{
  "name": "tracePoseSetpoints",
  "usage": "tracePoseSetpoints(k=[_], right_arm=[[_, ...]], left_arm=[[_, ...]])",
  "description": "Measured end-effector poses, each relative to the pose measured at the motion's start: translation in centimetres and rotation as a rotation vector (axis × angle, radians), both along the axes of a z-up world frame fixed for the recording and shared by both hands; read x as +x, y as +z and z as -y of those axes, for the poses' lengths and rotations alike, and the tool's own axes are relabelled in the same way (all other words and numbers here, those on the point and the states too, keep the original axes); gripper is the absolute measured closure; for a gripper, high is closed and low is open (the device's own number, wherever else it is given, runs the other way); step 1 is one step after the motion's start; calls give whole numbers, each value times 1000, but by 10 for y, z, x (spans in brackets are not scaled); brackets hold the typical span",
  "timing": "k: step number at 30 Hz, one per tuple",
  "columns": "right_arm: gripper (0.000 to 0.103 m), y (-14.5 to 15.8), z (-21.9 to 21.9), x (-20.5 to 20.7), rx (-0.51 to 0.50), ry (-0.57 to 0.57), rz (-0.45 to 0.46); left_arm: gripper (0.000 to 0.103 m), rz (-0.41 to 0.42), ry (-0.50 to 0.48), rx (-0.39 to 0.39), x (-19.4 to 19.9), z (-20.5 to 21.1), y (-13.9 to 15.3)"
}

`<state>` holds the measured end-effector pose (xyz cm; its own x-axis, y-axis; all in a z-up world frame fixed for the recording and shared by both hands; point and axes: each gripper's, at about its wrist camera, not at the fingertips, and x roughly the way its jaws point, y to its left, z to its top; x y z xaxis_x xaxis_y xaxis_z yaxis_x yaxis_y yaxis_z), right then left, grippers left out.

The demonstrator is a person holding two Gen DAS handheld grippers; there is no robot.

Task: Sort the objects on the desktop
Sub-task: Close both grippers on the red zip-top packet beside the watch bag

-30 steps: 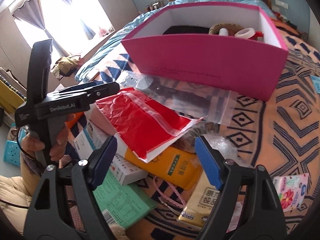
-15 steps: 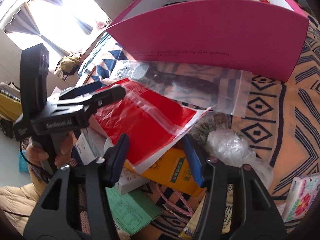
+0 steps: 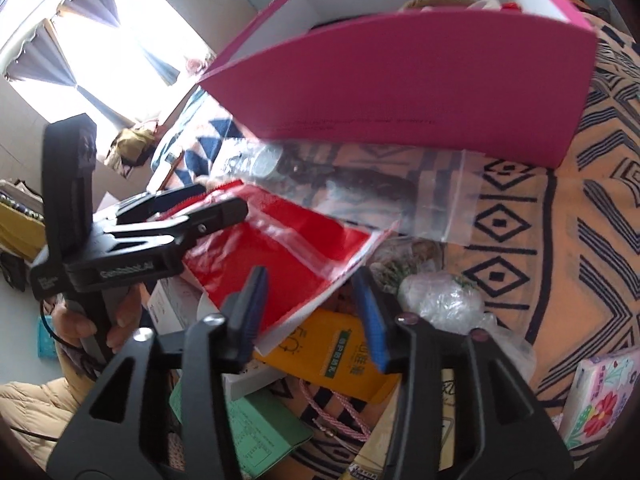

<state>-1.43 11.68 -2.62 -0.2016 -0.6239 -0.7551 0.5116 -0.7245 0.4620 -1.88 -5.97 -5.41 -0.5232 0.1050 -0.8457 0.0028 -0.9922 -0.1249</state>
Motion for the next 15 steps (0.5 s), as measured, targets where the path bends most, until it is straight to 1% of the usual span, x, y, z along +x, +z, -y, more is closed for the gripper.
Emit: tracePoseSetpoints(k=[3, 9, 13, 15], right_arm=[[48, 6, 1, 4, 18, -9, -39], [47, 10, 2, 5, 8, -9, -69], [46, 17, 4, 9, 27, -15, -126], [38, 18, 3, 9, 20, -14, -119]], left_arm=[[14, -9, 13, -8, 0, 1, 2], [14, -47, 16, -35, 4, -3, 11], [14, -71, 2, -57, 5, -8, 17], [14, -69, -1, -67, 3, -9, 17]])
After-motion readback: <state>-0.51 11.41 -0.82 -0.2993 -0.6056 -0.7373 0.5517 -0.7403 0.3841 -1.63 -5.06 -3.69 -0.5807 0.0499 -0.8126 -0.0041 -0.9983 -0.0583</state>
